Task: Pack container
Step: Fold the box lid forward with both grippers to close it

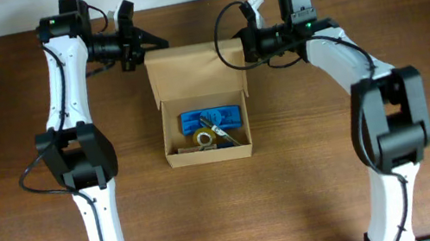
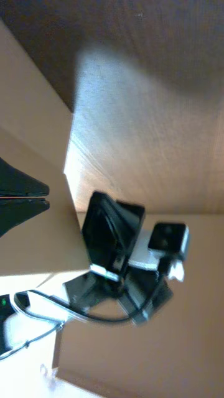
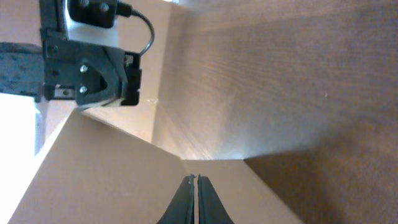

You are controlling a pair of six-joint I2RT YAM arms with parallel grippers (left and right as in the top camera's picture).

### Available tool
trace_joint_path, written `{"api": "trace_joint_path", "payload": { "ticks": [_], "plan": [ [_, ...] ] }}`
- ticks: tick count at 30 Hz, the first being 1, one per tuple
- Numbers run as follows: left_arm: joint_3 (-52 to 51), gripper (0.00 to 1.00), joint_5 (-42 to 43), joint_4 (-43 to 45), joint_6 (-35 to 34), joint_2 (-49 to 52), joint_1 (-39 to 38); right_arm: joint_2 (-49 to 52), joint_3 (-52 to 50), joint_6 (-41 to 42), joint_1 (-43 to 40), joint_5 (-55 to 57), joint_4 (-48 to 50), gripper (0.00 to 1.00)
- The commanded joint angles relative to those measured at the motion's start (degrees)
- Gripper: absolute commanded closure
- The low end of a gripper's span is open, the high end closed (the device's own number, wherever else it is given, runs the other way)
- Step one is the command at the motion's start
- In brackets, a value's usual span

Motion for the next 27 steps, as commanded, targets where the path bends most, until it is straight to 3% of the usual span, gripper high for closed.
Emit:
{"api": "trace_joint_path", "payload": {
  "ticks": [1,3,7,17,23,27],
  "plan": [
    [4.55,0.98,-4.33,-7.13,11.85,0.26,-0.7,-6.54,1.29,-8.94,1.77,7.61,-6.27,0.96],
    [6.91,0.99,-5.9,-12.0,14.38,0.26,-0.96,-9.2,1.29,-12.52,2.84,10.97,-11.28,0.96],
    [7.32,0.98,-9.68,-12.0,12.13,-2.84,-2.56,-14.56,1.29,-18.58,5.62,17.86,-19.76,0.96],
    [7.04,0.99,-35.76,-12.0,2.29,-15.21,-10.4,-20.9,1.29,-25.66,13.09,34.73,-36.74,0.96],
    [-0.52,0.99,-54.82,-12.0,-0.39,-26.34,-16.74,-23.98,1.29,-26.62,16.41,43.85,-43.5,0.96],
    [-9.42,0.98,-61.37,-12.0,-1.81,-33.09,-19.54,-27.1,1.29,-26.67,17.4,48.52,-46.27,0.96]
  ]
}}
